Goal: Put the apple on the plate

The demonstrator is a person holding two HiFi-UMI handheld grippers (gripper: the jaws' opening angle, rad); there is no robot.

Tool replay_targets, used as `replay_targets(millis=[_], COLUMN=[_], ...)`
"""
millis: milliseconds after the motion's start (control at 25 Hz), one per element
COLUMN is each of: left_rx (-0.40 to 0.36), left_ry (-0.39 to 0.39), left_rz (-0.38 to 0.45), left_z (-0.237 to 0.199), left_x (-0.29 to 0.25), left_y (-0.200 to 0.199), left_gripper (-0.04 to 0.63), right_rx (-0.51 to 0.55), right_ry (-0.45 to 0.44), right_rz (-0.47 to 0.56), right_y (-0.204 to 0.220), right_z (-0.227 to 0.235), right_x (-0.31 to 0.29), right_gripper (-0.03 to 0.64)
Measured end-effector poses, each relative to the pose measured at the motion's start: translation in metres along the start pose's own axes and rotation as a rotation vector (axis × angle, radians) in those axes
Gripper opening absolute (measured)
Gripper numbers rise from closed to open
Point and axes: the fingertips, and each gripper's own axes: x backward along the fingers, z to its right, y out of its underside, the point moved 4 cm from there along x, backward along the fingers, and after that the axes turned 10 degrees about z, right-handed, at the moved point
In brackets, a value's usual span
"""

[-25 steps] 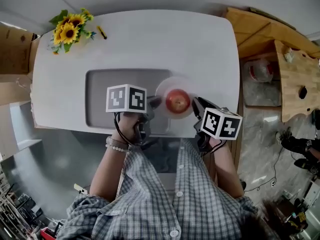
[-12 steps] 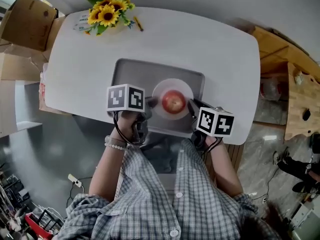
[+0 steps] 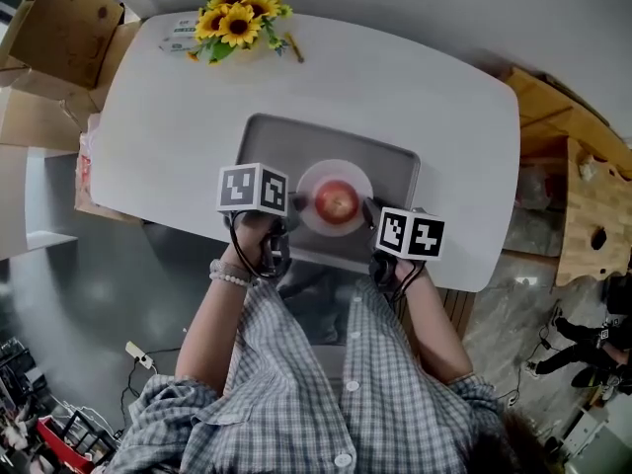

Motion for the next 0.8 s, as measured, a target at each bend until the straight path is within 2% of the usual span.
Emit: replay_targets(millis=[200,480,680,800], left_rx=[0.004,0.010,-0.018,-0.012], left_ry=[-0.009,0.004,0.004,0.016], left_rz=[-0.013,-0.026,0.021,0.053], left_z=[-0.008,-0.013,-0.013,-0.012], left_x=[-0.007,-0.014,-0.011,-0.006], left_y=[0.003,0.005,0.001,0.000], left_gripper=[0.052,0.052,0.054,0.054], right_rx=[0.039,0.061,0.102,0.091], right_ry=[0.023,0.018,-0.022,-0.049], right_rz=[-0.022,0.004,0.032,0.049], right_y=[0.005,0.009,0.011,0.010], right_z=[0.000,0.003,0.001,0.001], right_x=[-0.008,-0.013,-0.015,-0.011], right_gripper=[0.061,0.061,0.061,0.063])
